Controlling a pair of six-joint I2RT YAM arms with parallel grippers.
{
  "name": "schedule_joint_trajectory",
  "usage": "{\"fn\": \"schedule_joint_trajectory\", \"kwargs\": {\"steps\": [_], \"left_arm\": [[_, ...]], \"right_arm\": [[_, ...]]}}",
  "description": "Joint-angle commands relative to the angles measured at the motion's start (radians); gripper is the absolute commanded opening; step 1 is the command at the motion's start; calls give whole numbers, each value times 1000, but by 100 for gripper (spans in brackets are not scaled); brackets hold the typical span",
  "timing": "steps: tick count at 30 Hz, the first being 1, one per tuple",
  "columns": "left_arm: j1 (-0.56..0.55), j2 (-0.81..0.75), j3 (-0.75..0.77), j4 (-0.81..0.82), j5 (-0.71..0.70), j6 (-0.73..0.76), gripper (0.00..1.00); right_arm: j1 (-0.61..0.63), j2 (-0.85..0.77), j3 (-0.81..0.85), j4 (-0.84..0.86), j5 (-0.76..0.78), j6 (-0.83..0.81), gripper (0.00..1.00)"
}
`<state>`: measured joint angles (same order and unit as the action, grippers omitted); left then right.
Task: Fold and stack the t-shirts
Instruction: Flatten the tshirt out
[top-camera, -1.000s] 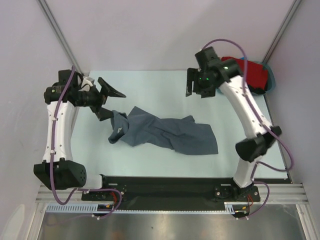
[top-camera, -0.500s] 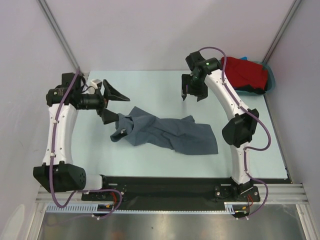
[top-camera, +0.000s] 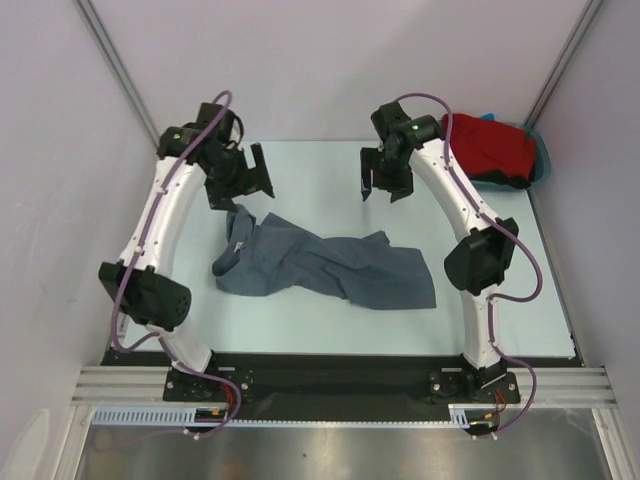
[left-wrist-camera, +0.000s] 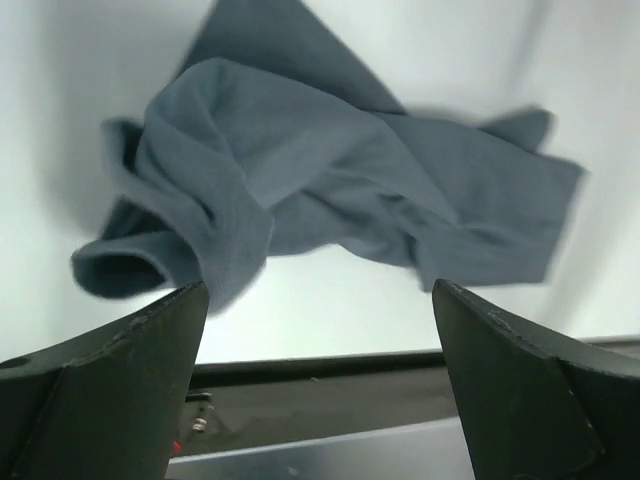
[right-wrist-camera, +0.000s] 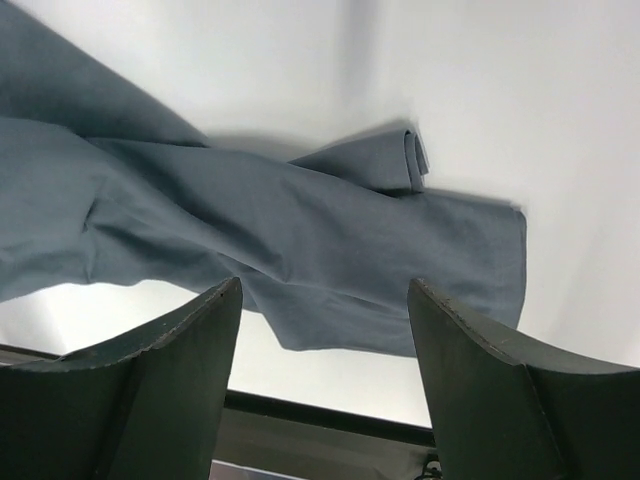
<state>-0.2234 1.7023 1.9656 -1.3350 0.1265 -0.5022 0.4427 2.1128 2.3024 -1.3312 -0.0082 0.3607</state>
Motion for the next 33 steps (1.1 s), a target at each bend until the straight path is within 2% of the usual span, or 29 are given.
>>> {"fn": "schedule_joint_trajectory", "kwargs": {"steps": [1,5,11,16,22,28,33], "left_arm": [[-71,-27,21,-135,-302,25,100],[-82,-102,-40,-135,-447,10,100],[-76,-132,-44,-133,-542,4,100],[-62,-15,-17,-113,-493,33,100],[-45,135,62,25,-378,94,100],[-30,267,113,112,-286,117,100],[-28,319,82,253,-136,134,100]], "right_arm": [[-7,-43,37,12,7,-19,73],[-9,-60,-7,32,7,-9,73],[-12,-57,-40,66,36,-9,73],[-27,1,-46,139,17,-25,73],[-70,90,75,141,-53,-23,72],[-99,136,32,185,-102,-11,67],[-104,131,-21,219,-125,-32,66]]}}
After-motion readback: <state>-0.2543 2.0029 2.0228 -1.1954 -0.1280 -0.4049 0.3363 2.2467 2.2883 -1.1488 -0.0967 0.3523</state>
